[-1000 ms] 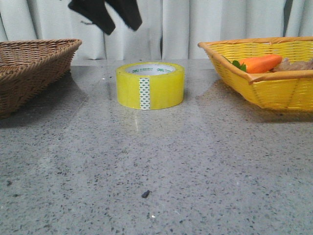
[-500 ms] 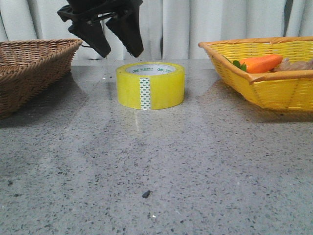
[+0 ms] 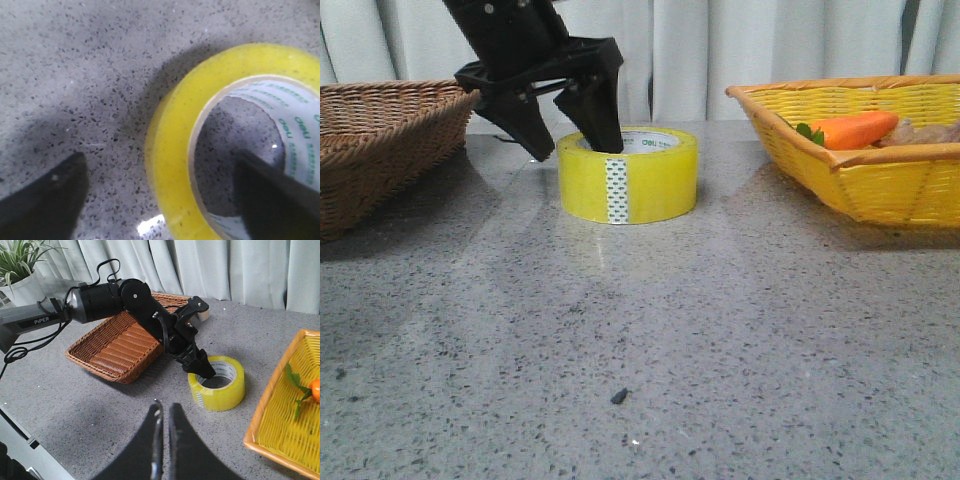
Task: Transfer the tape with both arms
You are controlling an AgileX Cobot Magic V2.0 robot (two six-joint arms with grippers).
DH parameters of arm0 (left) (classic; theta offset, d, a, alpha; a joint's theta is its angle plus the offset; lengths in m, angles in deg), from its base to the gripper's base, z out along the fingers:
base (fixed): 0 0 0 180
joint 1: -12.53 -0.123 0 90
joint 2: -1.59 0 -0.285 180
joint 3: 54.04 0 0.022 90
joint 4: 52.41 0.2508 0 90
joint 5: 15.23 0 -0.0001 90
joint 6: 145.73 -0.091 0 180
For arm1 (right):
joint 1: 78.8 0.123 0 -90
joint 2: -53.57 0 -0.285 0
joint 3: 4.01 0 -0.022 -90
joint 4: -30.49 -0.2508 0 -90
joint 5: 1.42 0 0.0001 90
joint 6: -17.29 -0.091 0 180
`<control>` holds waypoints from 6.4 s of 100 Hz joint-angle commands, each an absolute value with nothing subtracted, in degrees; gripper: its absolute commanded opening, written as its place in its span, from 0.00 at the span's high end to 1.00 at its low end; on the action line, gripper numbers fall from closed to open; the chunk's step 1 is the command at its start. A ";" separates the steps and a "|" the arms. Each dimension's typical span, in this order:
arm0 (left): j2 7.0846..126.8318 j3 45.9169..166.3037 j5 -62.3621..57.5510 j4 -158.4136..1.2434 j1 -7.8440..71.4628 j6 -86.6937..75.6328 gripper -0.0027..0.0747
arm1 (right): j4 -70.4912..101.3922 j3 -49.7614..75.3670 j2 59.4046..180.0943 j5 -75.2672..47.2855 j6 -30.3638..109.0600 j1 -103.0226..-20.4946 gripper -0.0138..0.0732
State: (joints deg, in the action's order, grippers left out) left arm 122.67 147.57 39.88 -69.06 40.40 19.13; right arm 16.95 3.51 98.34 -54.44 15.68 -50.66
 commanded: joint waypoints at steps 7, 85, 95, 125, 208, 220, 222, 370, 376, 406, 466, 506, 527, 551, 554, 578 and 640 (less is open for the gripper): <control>120.64 148.98 37.95 -71.40 40.69 19.68 0.63 | 18.08 2.33 99.00 -50.07 15.79 -50.72 0.92; 102.62 159.98 51.32 -52.41 22.58 21.57 0.99 | 22.91 2.33 99.00 -48.38 15.79 -50.72 0.92; 102.84 157.77 51.82 -58.86 16.60 21.18 0.99 | 23.18 2.33 99.00 -47.19 15.79 -50.72 0.92; 102.84 144.30 46.65 -62.05 8.33 20.91 0.98 | 23.18 2.33 99.00 -50.43 15.79 -50.72 0.92; 60.90 100.84 -0.85 -72.74 20.34 16.82 0.56 | 39.46 23.99 79.77 -29.27 17.29 -50.72 0.92; 46.09 89.52 1.11 -72.74 24.76 16.82 0.64 | 41.68 34.37 74.30 -18.99 17.29 -50.72 0.92; 44.36 87.50 1.38 -72.74 25.30 16.82 0.65 | 41.68 35.89 73.76 -17.32 17.29 -50.72 0.92; 11.76 51.73 -12.76 -67.26 19.86 21.06 0.99 | 41.61 48.43 73.69 -7.06 17.29 -50.84 0.92; 9.95 48.19 -14.72 -60.97 18.01 21.16 0.99 | 41.61 48.43 73.69 -7.06 17.29 -50.84 0.92; 8.04 48.02 -4.18 -52.41 16.49 29.32 0.99 | 41.61 48.43 73.69 -7.06 17.29 -50.84 0.92; 7.41 48.02 -0.32 -52.41 16.49 29.32 0.99 | 41.61 48.43 73.69 -7.06 17.29 -50.84 0.92; 7.41 48.02 -0.32 -52.41 16.49 29.32 0.99 | 41.61 48.43 73.69 -7.06 17.29 -50.84 0.92; 7.41 48.02 -0.32 -52.41 16.49 29.32 0.99 | 41.61 50.57 73.69 -7.15 17.29 -50.84 0.92; 7.41 48.02 -0.32 -52.41 16.49 29.32 0.99 | 38.95 60.93 73.69 -1.77 17.29 -57.25 0.92; 7.41 48.02 -0.32 -52.41 16.49 29.32 0.99 | 38.69 62.66 73.69 0.02 17.29 -58.50 0.92; 7.41 48.02 -0.32 -52.41 16.49 29.32 0.99 | 38.59 73.13 69.01 3.29 17.29 -67.96 0.92; 7.41 48.02 -0.40 -52.41 16.49 29.32 0.99 | 38.59 74.93 59.54 -19.70 17.29 -75.68 0.92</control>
State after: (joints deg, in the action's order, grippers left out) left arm 9.07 48.56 3.30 -52.41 16.49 28.84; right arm 38.64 73.77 60.74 -20.19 16.82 -75.31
